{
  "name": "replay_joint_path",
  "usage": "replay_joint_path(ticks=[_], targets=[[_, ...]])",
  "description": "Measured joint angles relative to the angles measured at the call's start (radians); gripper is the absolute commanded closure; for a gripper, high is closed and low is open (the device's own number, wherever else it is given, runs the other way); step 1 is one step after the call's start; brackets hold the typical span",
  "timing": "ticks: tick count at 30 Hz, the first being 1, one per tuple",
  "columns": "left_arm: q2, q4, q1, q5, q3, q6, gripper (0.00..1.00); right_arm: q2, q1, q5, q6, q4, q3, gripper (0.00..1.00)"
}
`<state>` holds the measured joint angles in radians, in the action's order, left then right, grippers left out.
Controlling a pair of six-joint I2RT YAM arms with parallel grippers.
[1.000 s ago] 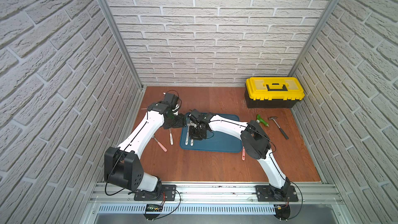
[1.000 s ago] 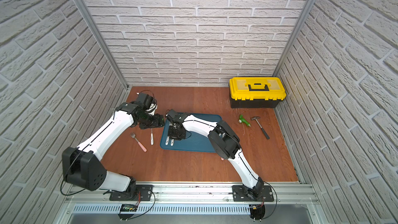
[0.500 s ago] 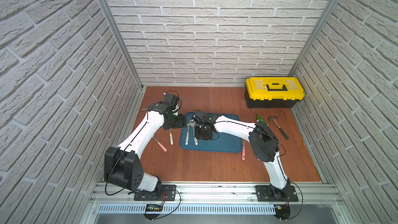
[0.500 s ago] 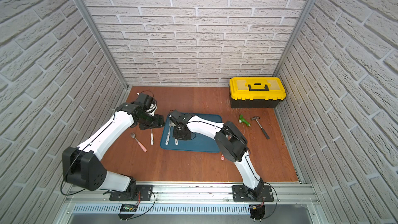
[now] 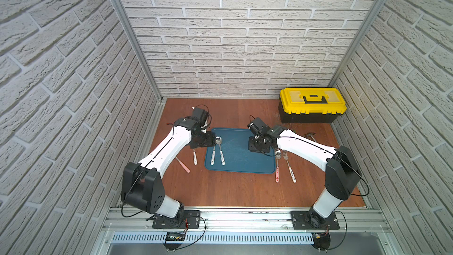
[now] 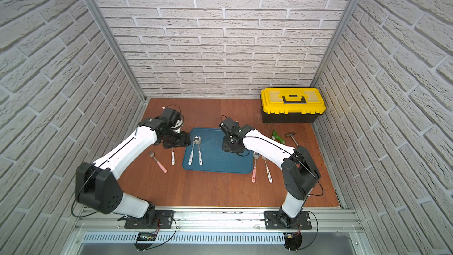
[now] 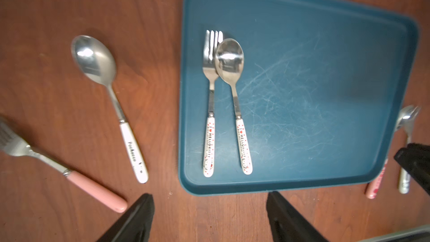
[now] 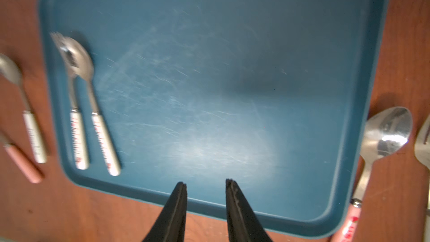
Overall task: Set the spoon and fork side by side
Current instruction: Adjust the spoon on the tray.
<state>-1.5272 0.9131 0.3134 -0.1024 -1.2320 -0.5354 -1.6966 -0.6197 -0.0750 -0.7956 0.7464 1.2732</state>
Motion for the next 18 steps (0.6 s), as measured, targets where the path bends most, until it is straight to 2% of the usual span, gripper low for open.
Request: replay_joint_path(ticks=[4,6,11,18], targets=[[-0.166,-0.002,0.138,0.03,-0.053,-0.037,0.27,0.104,0.12,-0.023,0.04,0.042,-0.142,0.66],[-0.214,-0.002,0.163,0.046,-0.059,-0.056,0.29,0.167,0.172,-0.035,0.053,0.052,-0.191,0.66],[-0.274,-0.001,0.163,0.092,-0.059,-0.116,0.36,0.284,0.203,-0.037,0.079,0.057,-0.27,0.66],[-0.344,-0.039,0.178,0.107,-0.059,-0.175,0.43,0.29,0.216,-0.022,0.104,0.049,-0.326,0.67]])
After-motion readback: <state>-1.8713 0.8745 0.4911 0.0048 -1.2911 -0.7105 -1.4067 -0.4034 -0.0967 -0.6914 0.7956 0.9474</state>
